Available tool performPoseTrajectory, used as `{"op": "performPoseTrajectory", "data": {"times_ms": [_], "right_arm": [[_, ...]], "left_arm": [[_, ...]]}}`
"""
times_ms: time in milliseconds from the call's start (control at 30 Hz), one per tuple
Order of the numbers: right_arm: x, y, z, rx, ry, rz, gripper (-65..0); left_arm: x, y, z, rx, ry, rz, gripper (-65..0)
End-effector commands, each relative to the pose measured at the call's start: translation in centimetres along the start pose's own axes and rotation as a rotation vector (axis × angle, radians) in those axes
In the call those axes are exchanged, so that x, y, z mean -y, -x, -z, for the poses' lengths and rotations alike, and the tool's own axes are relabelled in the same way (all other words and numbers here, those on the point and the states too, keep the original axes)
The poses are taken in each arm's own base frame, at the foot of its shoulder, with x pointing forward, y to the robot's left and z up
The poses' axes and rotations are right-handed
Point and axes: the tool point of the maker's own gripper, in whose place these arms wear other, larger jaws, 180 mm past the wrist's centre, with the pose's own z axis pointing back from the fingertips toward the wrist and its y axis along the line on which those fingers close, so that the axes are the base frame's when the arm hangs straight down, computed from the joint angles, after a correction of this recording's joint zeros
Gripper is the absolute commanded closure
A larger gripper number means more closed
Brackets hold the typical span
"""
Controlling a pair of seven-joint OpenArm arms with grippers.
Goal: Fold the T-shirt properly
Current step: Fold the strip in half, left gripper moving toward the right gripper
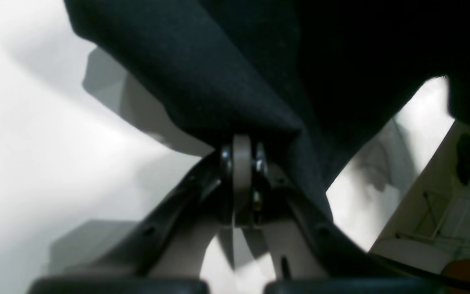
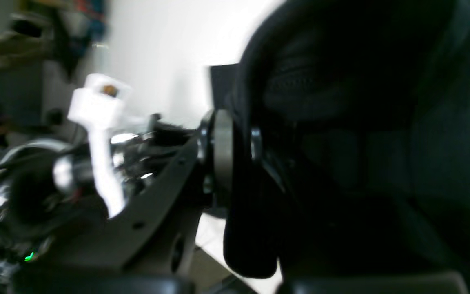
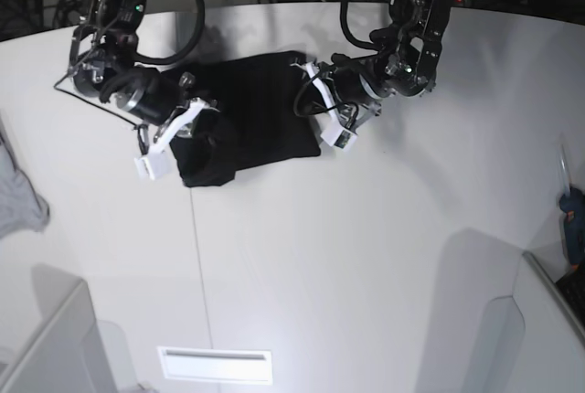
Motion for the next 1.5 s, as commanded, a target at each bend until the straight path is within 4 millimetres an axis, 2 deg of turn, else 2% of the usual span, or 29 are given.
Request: {"op": "performPoseTrajectory", "data": {"times_ms": [0, 433, 833, 1100, 1233, 1467], "right_arm": [[-1.3, -0.9, 0.1, 0.035, -0.047, -0.018, 0.0], [-4.5, 1.1, 2.0, -0.022, -0.135, -0.033, 0.0], [-3.1, 2.4, 2.9, -0.065, -0.118, 0.018, 0.0], [-3.2, 2.1, 3.1, -0.06, -0.121, 0.017, 0.0], [-2.7, 1.8, 4.0, -0.071, -0.123, 0.036, 0.0], [-2.4, 2.3, 4.1, -0.082, -0.119, 0.048, 0.0]], "left_arm": [[0.5, -1.3, -0.3, 0.043, 0.016, 0.007, 0.0], [0.1, -1.2, -0.5, 0.039, 0.006, 0.014, 0.0], [-0.4, -1.2, -0.7, 0.036, -0.002, 0.021, 0.0], [-0.5, -1.0, -0.6, 0.03, -0.004, 0.018, 0.0], [-0.5, -1.0, -0.6, 0.03, -0.004, 0.018, 0.0], [-0.5, -0.9, -0.6, 0.028, -0.004, 0.016, 0.0]]}}
